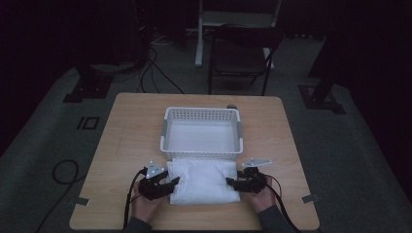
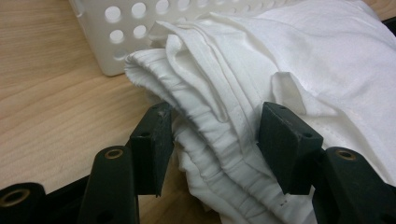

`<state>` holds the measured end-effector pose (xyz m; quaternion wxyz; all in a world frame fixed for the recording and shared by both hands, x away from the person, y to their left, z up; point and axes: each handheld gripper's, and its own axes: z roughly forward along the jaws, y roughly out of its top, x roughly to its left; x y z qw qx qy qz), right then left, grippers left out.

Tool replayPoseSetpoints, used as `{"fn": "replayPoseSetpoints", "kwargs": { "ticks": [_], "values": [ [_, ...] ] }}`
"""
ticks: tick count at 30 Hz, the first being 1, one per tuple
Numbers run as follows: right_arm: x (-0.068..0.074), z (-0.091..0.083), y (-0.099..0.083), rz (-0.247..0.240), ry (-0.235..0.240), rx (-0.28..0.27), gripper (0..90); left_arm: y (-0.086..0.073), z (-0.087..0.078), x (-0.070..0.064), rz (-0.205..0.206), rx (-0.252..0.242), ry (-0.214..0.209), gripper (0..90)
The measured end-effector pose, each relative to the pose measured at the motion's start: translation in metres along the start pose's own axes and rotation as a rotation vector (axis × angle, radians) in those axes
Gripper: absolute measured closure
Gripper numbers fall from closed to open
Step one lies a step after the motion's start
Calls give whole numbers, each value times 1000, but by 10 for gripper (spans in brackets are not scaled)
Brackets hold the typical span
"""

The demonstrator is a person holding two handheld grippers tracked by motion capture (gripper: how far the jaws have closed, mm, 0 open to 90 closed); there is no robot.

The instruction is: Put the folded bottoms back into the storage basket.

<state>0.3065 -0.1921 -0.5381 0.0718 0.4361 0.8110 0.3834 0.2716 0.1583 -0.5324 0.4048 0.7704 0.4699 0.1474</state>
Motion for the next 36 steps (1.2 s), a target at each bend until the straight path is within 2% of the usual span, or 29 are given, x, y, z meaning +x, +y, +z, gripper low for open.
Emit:
{"fn": "replayPoseSetpoints", "kwargs": {
  "ticks": [7,15,18,20,22,24,25,26,28,31,32,34,36],
  "values": [
    [-4,4,7,-18,-27,-7,446,4,4,2,-6,-1,5,442],
    [-8,8,14,-12,-47,-11,451,9,10,5,-8,-17,18,441],
    [-9,7,15,-11,-48,-16,458,10,10,7,-19,-28,6,439],
    [-6,1,16,-22,-54,-26,461,11,5,10,-37,-49,-12,432],
    [-6,-4,17,-25,-57,-38,456,13,-2,12,-58,-86,-10,433],
    [-5,-10,19,-19,-58,-55,445,17,-9,13,-68,-117,-26,437],
    [-5,-10,19,-19,-58,-55,445,17,-9,13,-68,-117,-26,433],
    [-5,-12,19,-17,-57,-62,440,22,-15,11,-90,-153,-56,433],
    [-1,-18,22,-22,-44,-80,417,27,-17,6,-86,-163,-76,408],
    [2,-19,24,-33,-32,-85,393,30,-16,0,-77,-151,-81,362],
    [4,-18,25,-38,-25,-84,372,31,-13,-4,-72,-140,-60,362],
    [8,-17,25,-53,-25,-85,314,30,-8,-6,-69,-120,-37,302],
    [10,-15,26,-58,-44,-84,251,28,-2,-5,-81,-91,-26,274]
  ]
}}
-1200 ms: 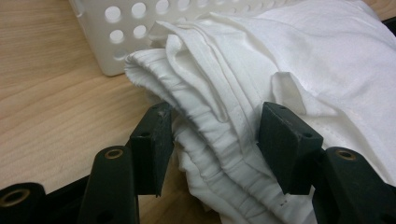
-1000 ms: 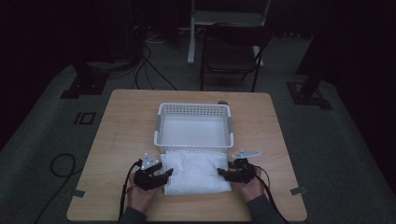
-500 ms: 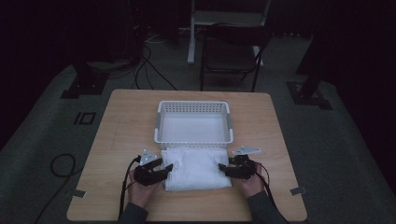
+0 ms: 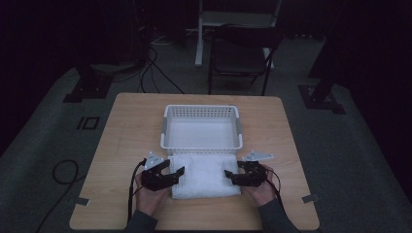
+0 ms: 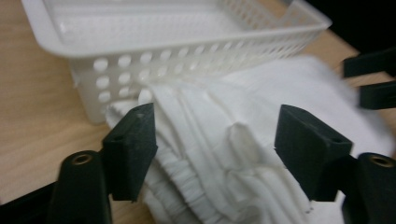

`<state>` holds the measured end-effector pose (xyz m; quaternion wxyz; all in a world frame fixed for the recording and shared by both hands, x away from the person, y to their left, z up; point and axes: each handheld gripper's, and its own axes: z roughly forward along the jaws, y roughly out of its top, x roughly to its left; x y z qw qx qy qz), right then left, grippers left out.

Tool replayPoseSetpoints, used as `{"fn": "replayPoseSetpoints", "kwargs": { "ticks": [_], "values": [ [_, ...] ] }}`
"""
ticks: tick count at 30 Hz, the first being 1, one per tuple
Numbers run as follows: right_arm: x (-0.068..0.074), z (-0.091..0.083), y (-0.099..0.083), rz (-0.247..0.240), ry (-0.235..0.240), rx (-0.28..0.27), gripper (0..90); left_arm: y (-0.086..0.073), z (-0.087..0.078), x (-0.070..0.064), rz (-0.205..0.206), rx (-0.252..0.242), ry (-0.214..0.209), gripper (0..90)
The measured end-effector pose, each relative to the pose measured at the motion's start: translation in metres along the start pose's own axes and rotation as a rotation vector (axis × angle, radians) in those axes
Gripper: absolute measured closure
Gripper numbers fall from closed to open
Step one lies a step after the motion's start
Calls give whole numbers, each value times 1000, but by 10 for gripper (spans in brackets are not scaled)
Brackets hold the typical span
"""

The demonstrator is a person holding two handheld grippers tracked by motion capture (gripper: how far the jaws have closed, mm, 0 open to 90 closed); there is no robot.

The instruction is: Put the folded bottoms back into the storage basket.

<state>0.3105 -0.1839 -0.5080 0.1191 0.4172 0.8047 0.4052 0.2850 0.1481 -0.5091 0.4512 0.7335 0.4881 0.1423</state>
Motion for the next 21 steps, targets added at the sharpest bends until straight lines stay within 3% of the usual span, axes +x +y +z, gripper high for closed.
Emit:
{"fn": "replayPoseSetpoints", "kwargs": {
  "ticks": [5,8,12,16,19,21],
  "values": [
    [-2,5,1,38,2,-16,129,-8,20,9,-3,103,14,159],
    [-2,10,0,39,0,3,106,-13,24,15,-37,89,-20,129],
    [-1,19,-2,43,7,32,100,-14,29,17,-29,105,-30,98],
    [-5,26,-4,72,17,60,94,-16,39,21,-42,117,-35,57],
    [-9,31,-7,101,41,77,91,-17,45,28,-75,134,-73,2],
    [-11,33,-9,116,50,85,91,-18,46,29,-66,128,-86,0]
  ]
}}
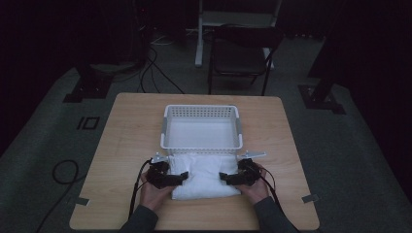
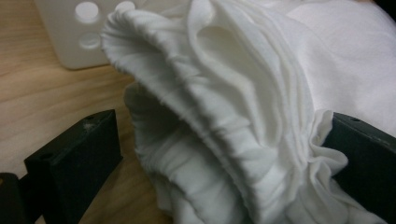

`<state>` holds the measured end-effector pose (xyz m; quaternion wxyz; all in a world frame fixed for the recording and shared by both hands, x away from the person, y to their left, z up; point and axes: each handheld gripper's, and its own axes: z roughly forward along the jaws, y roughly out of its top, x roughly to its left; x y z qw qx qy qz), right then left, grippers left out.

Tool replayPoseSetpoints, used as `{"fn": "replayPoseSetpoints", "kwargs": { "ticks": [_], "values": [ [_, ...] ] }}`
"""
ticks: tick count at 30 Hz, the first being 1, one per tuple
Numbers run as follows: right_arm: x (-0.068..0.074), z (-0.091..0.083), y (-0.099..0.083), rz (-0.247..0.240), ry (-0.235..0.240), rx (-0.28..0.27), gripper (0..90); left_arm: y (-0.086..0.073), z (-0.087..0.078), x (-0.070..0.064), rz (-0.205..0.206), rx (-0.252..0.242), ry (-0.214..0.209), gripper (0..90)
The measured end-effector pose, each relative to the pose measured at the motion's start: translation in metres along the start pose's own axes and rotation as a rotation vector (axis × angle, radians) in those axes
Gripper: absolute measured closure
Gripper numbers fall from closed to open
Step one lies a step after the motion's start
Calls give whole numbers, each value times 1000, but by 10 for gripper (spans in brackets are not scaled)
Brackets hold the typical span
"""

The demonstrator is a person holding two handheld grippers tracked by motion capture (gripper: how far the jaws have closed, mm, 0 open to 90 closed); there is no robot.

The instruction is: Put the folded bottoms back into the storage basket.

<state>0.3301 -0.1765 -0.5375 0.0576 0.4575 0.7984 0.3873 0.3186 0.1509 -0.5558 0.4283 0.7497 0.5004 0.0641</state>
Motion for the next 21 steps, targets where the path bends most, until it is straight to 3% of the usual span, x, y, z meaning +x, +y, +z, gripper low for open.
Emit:
{"fn": "replayPoseSetpoints", "kwargs": {
  "ticks": [1,9,15,18,21],
  "values": [
    [-2,2,-1,26,11,13,91,0,0,0,1,0,1,0],
    [-10,6,-3,73,74,32,93,-1,1,0,14,-2,-25,11],
    [-10,6,-3,81,88,29,134,1,0,1,13,18,-99,115],
    [-12,8,-2,106,162,29,242,3,1,1,11,34,-123,155],
    [-17,10,-1,161,228,34,323,6,3,1,2,56,-155,219]
  ]
}}
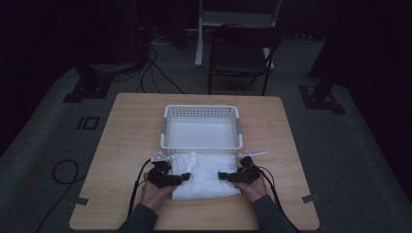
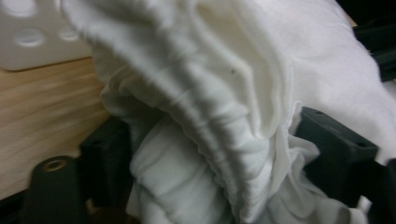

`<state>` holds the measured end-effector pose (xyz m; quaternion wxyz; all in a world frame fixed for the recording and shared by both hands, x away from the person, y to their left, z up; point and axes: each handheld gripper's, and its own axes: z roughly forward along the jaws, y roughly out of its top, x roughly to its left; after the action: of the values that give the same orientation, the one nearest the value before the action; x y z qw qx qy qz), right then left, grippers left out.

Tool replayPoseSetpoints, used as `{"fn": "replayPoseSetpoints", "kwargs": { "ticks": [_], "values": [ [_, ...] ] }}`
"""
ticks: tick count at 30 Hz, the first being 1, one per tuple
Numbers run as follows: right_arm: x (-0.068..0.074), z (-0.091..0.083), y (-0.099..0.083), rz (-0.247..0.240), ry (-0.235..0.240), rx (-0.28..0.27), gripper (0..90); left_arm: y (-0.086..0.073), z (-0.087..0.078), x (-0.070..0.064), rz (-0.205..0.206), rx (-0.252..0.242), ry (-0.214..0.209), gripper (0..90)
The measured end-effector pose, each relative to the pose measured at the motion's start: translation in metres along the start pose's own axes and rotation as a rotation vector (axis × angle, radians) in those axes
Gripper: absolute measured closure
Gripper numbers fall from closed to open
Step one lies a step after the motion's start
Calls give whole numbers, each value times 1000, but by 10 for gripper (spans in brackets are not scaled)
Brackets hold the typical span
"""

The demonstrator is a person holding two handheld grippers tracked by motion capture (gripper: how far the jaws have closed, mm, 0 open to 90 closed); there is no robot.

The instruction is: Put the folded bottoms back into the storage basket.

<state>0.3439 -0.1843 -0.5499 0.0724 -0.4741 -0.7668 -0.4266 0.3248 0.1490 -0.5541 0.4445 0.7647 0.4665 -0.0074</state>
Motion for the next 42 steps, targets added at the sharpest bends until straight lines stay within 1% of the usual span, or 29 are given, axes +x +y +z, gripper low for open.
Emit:
{"fn": "replayPoseSetpoints", "kwargs": {
  "ticks": [1,3,6,7,10,11,13,16,19,21,23,32,35,37,40,42],
  "values": [
    [-2,0,1,19,14,3,343,1,0,1,1,4,-7,241],
    [-3,1,4,30,23,17,381,2,1,2,-6,13,-32,290],
    [-3,2,6,35,25,33,447,2,2,4,-28,17,-59,349],
    [-4,3,6,36,33,39,468,2,2,4,-38,16,-69,371],
    [-7,1,4,44,61,26,556,2,1,4,-43,13,-76,435],
    [-8,0,3,36,64,16,582,1,0,3,-35,7,-71,454],
    [-5,-2,2,11,52,0,620,1,-1,0,-24,-1,-61,481],
    [4,-5,0,-65,6,-15,657,0,-4,-5,5,-18,-39,506],
    [14,-7,-2,-140,-50,-22,673,0,-6,-9,25,-30,-26,518],
    [19,-8,-4,-168,-71,-28,676,0,-8,-12,38,-36,-18,522],
    [21,-9,-5,-187,-79,-37,677,-1,-10,-15,45,-44,-12,524],
    [29,-17,-9,-241,-86,-75,680,-1,-19,-25,72,-67,7,528],
    [31,-18,-9,-243,-87,-79,680,-1,-21,-28,77,-71,11,528],
    [31,-18,-9,-244,-87,-80,681,0,-23,-30,89,-72,17,527],
    [33,-20,-9,-247,-86,-85,682,1,-26,-34,101,-83,23,528],
    [34,-22,-9,-251,-83,-92,682,2,-29,-36,101,-94,19,528]
  ]
}}
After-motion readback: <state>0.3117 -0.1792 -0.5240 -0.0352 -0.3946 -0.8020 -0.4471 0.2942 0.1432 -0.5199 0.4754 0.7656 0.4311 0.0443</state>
